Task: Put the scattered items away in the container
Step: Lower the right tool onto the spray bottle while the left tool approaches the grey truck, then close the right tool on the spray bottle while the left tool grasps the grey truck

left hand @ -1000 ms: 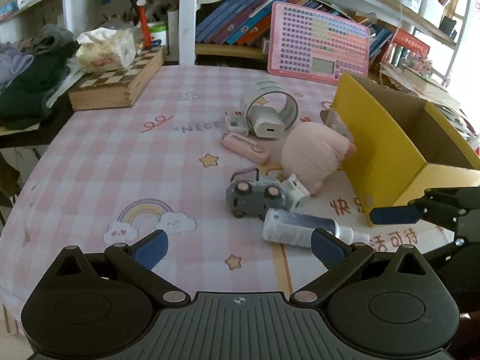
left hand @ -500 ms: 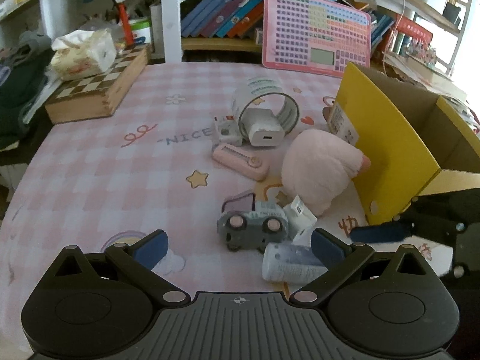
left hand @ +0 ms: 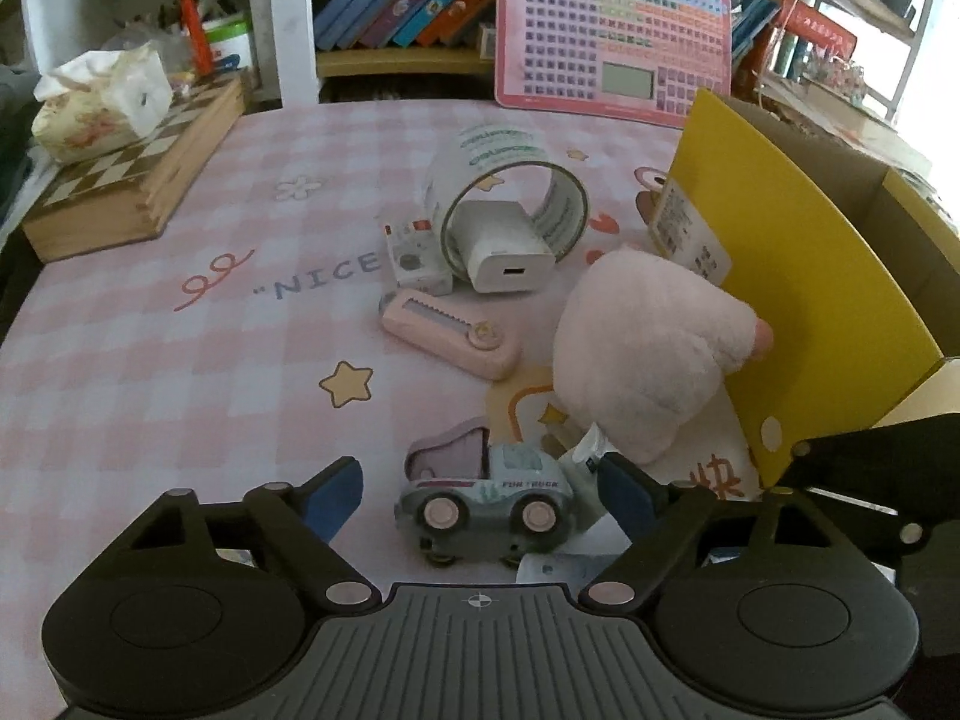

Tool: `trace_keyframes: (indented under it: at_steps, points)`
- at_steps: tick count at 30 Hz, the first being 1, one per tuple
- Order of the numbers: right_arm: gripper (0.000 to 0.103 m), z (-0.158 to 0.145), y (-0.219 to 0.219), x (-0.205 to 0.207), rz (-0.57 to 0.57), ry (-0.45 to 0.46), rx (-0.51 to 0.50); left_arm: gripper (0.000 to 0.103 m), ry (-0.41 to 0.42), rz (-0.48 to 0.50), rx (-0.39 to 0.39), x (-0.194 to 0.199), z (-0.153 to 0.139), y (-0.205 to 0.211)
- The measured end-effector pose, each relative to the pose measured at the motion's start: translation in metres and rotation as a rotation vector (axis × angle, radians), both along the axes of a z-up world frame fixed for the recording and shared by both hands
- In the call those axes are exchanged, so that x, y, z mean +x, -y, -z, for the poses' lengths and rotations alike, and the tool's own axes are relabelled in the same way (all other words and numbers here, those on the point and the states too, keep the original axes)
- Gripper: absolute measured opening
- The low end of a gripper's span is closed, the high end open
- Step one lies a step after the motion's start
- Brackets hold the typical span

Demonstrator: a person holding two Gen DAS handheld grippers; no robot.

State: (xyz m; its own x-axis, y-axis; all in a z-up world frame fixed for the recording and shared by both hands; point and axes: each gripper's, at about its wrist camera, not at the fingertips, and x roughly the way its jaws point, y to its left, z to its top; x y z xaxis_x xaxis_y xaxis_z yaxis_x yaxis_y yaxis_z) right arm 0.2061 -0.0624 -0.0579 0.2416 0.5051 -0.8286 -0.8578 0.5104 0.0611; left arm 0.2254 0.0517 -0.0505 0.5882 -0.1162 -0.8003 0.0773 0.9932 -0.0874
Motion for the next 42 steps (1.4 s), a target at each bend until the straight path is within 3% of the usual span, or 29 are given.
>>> trace_keyframes:
  at_steps: [4,9,18,22,25,35,42]
  points:
    - [0.054,0.001,-0.003,-0.001,-0.017,0.008,0.002,0.085,-0.011,0.012,-0.014,-0.002,0.0,-0.004]
    - [0.053,0.002,-0.005,0.0,-0.017,0.004,0.007,0.068,-0.051,-0.049,0.043,0.0,0.004,-0.015]
    - [0.052,0.003,-0.01,0.003,-0.064,0.01,0.009,0.068,-0.045,0.022,0.086,0.012,0.011,-0.003]
    - [0.042,0.003,-0.008,0.002,-0.068,0.026,0.001,0.062,-0.043,0.006,0.091,0.012,0.014,-0.007]
    - [0.032,0.002,-0.007,0.001,-0.064,0.036,-0.005,0.062,-0.037,-0.027,0.061,0.009,0.013,-0.011]
    - [0.031,-0.006,-0.001,-0.01,0.003,0.058,0.001,0.062,0.027,-0.02,0.011,-0.015,-0.011,-0.021]
    - [0.031,-0.023,0.011,-0.017,0.11,0.067,0.043,0.062,0.075,0.006,-0.034,-0.036,-0.033,-0.023]
